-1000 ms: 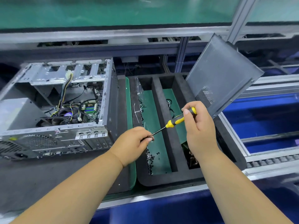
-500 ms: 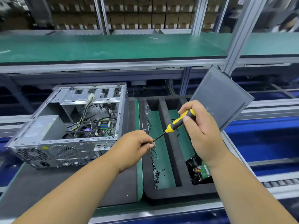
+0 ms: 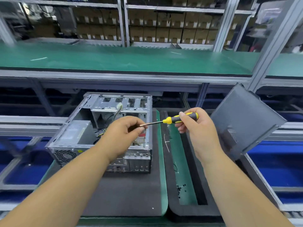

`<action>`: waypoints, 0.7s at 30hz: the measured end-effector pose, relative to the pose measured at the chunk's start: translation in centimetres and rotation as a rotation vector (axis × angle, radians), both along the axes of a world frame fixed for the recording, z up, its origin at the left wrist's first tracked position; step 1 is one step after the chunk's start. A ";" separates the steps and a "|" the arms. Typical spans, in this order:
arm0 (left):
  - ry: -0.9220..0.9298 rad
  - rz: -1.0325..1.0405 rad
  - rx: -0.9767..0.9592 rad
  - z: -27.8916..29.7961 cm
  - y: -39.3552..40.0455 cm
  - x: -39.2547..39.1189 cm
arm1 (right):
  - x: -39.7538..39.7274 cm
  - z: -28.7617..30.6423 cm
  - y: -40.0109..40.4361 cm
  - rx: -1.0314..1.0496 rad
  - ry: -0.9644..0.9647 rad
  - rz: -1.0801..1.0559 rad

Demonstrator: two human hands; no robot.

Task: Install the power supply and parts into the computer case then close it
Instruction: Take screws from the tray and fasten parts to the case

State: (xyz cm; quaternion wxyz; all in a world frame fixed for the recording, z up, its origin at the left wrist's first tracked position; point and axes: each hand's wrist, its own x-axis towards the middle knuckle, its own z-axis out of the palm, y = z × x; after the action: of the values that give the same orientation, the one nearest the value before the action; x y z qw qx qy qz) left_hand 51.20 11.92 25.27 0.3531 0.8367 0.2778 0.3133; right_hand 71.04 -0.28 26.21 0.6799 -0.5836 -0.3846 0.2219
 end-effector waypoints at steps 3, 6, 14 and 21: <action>0.064 -0.007 0.077 -0.4 2.8 -2.3 | -1.8 -0.7 2.2 -0.048 0.058 -0.012; 0.111 0.065 0.001 -1.2 6.1 -4.4 | -3.4 -1.2 4.0 -0.091 0.178 -0.027; 0.528 0.046 -0.057 -3.5 13.8 -6.1 | -6.4 -1.4 6.3 -0.156 0.536 0.021; 0.924 -0.225 0.101 -5.5 15.8 -3.9 | -8.1 -2.1 6.1 -0.162 0.587 -0.017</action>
State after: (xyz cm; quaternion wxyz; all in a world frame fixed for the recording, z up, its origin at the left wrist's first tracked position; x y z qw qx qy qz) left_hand 47.30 27.68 19.77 0.1833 0.9293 0.2977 -0.1189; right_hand 62.96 5.83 24.09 0.7149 -0.5502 -0.1480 0.4054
